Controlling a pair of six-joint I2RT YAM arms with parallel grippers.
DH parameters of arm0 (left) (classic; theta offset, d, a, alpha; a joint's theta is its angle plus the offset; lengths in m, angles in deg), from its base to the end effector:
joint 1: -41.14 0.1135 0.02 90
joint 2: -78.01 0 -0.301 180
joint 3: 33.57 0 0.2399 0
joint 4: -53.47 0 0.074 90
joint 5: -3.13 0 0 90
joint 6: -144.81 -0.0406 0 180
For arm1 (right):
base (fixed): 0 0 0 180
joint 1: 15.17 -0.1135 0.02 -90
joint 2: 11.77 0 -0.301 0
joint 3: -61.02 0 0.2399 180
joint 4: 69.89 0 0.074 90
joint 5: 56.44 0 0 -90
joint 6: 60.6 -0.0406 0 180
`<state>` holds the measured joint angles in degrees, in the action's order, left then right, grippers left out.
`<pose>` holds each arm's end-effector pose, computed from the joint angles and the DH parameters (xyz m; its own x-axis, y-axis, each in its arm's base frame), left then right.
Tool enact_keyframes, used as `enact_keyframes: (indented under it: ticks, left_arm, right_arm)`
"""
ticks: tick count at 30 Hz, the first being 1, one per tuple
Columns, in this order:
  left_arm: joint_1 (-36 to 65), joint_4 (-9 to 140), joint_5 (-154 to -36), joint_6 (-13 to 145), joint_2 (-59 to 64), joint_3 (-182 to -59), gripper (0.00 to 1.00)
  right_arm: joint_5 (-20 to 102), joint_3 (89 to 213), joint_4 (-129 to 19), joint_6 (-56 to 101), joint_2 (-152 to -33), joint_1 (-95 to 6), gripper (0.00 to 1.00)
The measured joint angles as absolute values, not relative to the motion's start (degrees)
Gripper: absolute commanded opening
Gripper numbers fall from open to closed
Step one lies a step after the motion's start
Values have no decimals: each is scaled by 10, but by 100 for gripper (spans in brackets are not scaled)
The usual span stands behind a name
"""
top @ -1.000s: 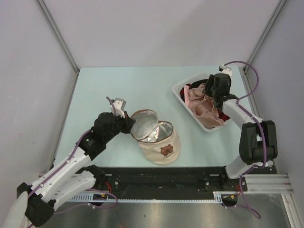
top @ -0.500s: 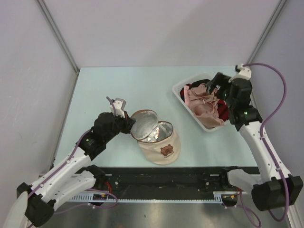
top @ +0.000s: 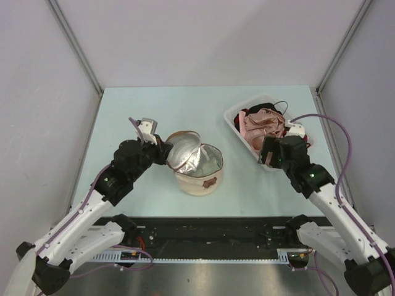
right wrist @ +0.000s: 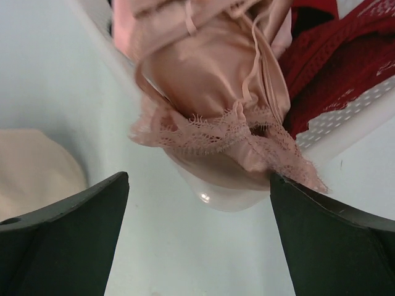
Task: Unzip the laundry bag and remove the bra
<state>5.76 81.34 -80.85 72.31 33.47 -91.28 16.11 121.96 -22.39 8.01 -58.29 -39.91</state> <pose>0.1245 -0.0832 0.3503 -0.3456 -0.1214 -0.9305 0.4081 0.8735 -0.2655 0.1320 0.0474 0.3301 -0.5239 0.1417 -0.8399 0.0215 0.9880 0.1532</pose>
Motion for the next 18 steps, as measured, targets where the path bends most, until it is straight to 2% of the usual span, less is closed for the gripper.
enact_keyframes:
  ticks: [2,3,5,8,9,18]
  left_arm:
    - [56,810,-807,723,329,-926,0]
    - [55,808,-805,721,329,-929,0]
    - [50,801,-798,715,330,-932,0]
    - [41,789,-788,697,333,-932,0]
    - [36,783,-782,689,336,-932,0]
    - [-38,657,-733,611,381,-865,0]
  right_arm:
    - [149,1209,-228,80,-619,-402,91]
    - [143,1200,-231,81,-635,-403,81]
    - [132,1189,-235,84,-650,-402,69]
    - [120,1186,-249,87,-667,-394,26]
    - [118,1186,-257,85,-673,-391,0]
    - [120,1186,-327,85,-702,-356,0]
